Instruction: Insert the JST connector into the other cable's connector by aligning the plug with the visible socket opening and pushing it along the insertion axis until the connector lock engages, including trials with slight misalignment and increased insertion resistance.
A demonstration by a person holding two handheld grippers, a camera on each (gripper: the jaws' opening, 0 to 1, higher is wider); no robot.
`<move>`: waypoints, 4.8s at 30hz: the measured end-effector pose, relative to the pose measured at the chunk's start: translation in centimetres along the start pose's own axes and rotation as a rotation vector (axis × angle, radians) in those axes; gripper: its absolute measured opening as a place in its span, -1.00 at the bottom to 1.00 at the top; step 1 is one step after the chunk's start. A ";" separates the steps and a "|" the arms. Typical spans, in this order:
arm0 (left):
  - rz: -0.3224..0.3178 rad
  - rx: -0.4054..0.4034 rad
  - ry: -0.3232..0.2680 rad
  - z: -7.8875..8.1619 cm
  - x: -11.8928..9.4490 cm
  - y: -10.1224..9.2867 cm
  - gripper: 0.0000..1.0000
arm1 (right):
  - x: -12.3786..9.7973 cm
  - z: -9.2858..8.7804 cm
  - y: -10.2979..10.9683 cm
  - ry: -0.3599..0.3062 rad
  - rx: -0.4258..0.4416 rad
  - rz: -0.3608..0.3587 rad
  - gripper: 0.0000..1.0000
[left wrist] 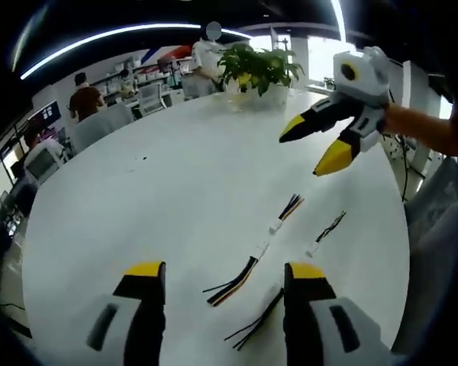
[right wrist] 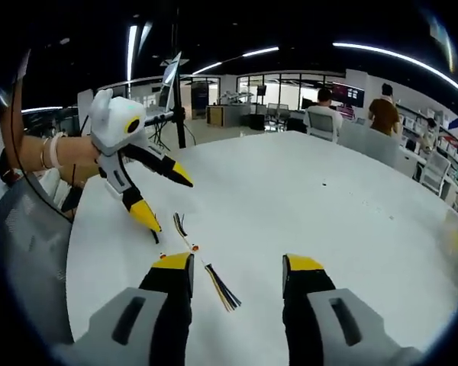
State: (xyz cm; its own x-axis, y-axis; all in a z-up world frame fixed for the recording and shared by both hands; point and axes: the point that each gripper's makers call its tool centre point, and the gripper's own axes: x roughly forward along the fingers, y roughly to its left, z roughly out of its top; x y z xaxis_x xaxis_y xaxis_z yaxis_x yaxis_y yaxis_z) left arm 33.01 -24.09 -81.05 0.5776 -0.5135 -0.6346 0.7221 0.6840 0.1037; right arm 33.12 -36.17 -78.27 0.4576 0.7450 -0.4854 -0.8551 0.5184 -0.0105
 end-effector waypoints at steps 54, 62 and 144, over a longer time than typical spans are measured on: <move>-0.362 0.102 -0.225 0.3 3.2 -2.5 -0.51 | 3.9 -2.5 3.2 -0.133 -0.092 0.275 -0.75; -0.420 0.087 -0.307 0.0 3.3 -2.8 -0.57 | 4.5 -3.6 2.8 -0.160 -0.119 0.341 -0.77; -0.543 0.102 -0.425 1.2 2.6 -4.7 -0.99 | 5.0 -2.2 4.7 -0.206 -0.122 0.493 -0.94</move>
State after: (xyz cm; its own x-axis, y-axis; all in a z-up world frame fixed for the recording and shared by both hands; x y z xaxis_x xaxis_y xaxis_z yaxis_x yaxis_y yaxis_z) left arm 31.59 -29.29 -82.25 0.2084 -0.9417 -0.2640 0.9710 0.2315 -0.0593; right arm 30.83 -30.95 -82.70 0.0230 0.9604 -0.2777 -0.9968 0.0434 0.0677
